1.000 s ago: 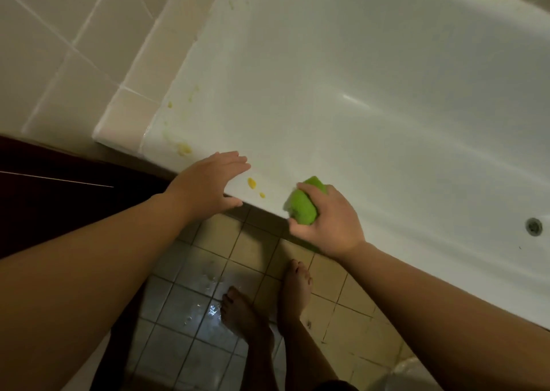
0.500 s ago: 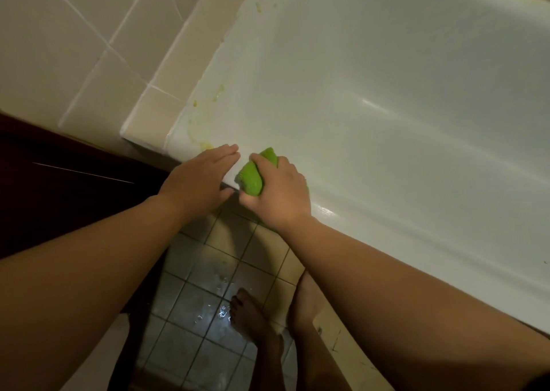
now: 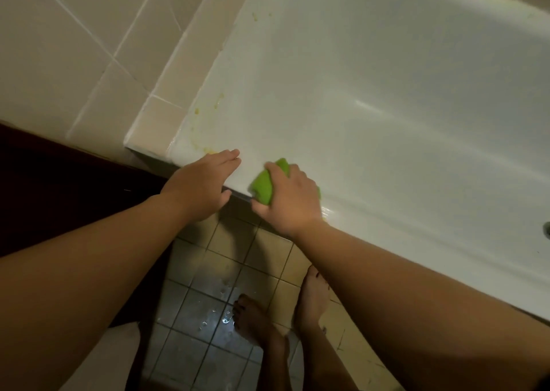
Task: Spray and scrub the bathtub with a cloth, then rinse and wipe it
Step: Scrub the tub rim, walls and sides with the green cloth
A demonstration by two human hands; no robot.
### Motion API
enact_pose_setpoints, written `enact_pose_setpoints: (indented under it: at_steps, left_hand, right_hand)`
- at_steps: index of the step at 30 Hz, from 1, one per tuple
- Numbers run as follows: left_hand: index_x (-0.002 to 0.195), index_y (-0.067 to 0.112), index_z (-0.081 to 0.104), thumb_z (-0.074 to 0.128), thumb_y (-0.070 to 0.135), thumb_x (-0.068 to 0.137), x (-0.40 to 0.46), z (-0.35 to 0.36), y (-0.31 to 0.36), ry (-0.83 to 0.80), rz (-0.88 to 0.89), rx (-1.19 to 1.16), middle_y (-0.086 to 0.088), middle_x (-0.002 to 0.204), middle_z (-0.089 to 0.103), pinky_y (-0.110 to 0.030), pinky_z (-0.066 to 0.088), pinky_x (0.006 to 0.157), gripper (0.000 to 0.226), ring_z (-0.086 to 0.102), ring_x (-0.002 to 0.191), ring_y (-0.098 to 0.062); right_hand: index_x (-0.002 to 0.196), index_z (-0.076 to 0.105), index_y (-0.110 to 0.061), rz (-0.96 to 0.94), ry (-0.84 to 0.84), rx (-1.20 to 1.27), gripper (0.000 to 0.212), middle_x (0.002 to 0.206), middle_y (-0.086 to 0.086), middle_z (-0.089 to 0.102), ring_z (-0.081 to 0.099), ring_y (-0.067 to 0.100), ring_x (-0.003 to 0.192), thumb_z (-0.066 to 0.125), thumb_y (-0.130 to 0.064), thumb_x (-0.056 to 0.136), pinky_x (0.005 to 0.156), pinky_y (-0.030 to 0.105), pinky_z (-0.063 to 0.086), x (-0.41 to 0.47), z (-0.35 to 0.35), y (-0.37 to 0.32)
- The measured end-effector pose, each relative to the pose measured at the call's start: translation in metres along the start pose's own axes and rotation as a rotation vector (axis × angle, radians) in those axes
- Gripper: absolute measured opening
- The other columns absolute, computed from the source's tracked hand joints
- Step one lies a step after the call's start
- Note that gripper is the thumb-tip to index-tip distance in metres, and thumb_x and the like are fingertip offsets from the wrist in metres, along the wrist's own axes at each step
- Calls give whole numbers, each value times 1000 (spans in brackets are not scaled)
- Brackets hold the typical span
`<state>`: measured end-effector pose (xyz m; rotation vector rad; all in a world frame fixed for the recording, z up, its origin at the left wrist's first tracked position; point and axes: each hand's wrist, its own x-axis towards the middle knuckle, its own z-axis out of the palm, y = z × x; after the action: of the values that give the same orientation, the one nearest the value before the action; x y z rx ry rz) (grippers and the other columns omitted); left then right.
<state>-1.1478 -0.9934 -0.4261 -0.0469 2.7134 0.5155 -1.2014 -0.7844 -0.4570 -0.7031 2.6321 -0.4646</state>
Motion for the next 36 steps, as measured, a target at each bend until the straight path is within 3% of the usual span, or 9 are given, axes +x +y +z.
enact_pose_setpoints:
  at_steps: [5, 9, 13, 17, 24, 27, 31, 34, 36]
  left_hand:
    - [160, 14, 33, 72, 20, 92, -2, 2, -8, -16, 29, 44, 2, 169, 26, -41, 23, 126, 78, 28, 154, -22]
    - [162, 12, 26, 67, 23, 96, -6, 3, -5, -21, 34, 73, 0, 171, 18, -38, 10, 126, 79, 19, 157, -19]
    - [163, 11, 21, 61, 24, 99, -13, 10, 10, -2, -27, -26, -1, 173, 12, -34, 2, 123, 77, 11, 158, -17]
    - [164, 12, 18, 58, 24, 99, -14, 16, 17, 8, -73, -69, 0, 173, 9, -33, -1, 124, 77, 7, 159, -15]
    - [164, 12, 18, 62, 21, 96, -14, 21, 18, 5, -70, -14, 0, 173, 8, -37, 3, 124, 82, 7, 159, -17]
    - [165, 12, 15, 64, 23, 96, -14, 24, 19, -12, -91, 10, 1, 173, 3, -37, 2, 126, 85, 3, 159, -15]
    - [165, 17, 12, 64, 26, 96, -13, 26, 29, -37, -151, -14, 5, 173, -1, -41, 10, 127, 87, 1, 159, -19]
    - [165, 23, 8, 64, 33, 95, -11, 26, 31, -84, -199, -10, 7, 173, -5, -54, 27, 124, 90, 4, 160, -28]
    - [165, 23, 7, 64, 34, 94, -11, 27, 30, -102, -201, 0, 7, 173, -6, -55, 28, 123, 92, 4, 160, -30]
  right_hand:
    - [152, 37, -29, -38, -50, 63, 85, 129, 10, 52, 56, 34, 111, 67, -64, 80, 93, 45, 49, 25, 5, -22]
    - [150, 44, -31, -77, -37, 34, 83, 126, 7, 59, 56, 29, 109, 70, -62, 78, 92, 41, 47, -23, -9, 45]
    - [147, 48, -32, 17, -15, -3, 81, 117, 6, 61, 57, 27, 103, 76, -59, 76, 90, 41, 49, -79, -36, 119]
    - [146, 47, -33, 115, -6, -45, 80, 117, 7, 59, 58, 30, 101, 68, -67, 76, 91, 42, 49, -84, -36, 122]
    - [148, 40, -34, 33, -57, -4, 85, 128, 7, 53, 55, 31, 112, 71, -64, 75, 97, 45, 46, -7, -8, 15]
    - [149, 39, -33, -9, -61, 25, 86, 128, 8, 53, 54, 30, 110, 73, -61, 74, 96, 47, 46, 2, -2, -1]
    - [148, 43, -35, -80, -59, -6, 85, 121, 7, 56, 56, 31, 102, 74, -58, 72, 90, 43, 46, -27, -12, 46]
    - [148, 43, -36, -20, -77, -17, 88, 120, 7, 58, 56, 30, 102, 74, -59, 70, 90, 41, 46, -63, -28, 102]
    - [148, 44, -35, 30, -65, -35, 87, 120, 7, 59, 55, 30, 102, 74, -60, 70, 90, 41, 46, -89, -38, 140]
